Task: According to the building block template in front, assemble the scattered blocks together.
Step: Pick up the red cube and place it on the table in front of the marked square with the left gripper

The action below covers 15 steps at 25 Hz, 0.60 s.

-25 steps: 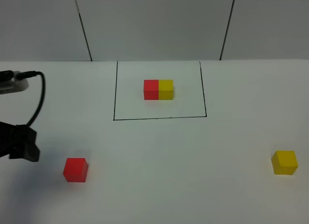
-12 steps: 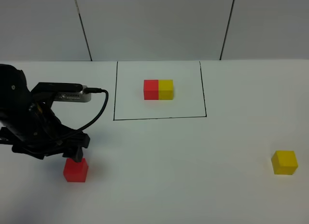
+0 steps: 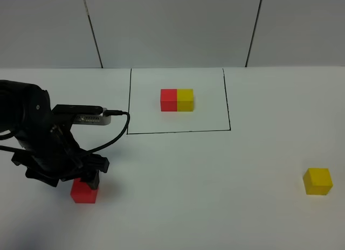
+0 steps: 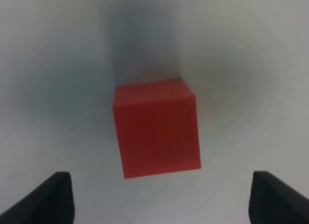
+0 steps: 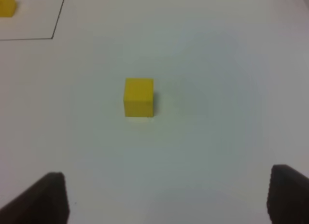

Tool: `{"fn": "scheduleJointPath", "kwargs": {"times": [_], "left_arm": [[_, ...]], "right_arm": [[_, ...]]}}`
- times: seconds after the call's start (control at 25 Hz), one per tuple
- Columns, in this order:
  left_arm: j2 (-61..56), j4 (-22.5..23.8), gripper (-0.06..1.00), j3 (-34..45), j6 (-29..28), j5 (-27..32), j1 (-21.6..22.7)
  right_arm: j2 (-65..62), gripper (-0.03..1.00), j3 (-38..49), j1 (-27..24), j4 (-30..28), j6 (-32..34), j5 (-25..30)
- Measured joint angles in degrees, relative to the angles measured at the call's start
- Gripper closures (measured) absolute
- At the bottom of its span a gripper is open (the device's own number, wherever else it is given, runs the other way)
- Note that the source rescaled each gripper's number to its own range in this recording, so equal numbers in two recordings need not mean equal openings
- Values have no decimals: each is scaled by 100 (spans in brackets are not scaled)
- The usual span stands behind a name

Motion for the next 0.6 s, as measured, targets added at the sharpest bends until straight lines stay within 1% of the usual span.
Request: {"fn": "scheduleJointPath", "kwargs": {"times": [0.16, 0.4, 0.6], "left_arm": [[270, 128, 27, 0, 0, -132, 0], [548, 129, 27, 0, 0, -432, 0], [708, 124, 27, 0, 0, -542, 0]], "right_arm": [[0, 18, 0, 0, 0, 0, 0], [0, 18, 0, 0, 0, 0, 0], [0, 18, 0, 0, 0, 0, 0]]}}
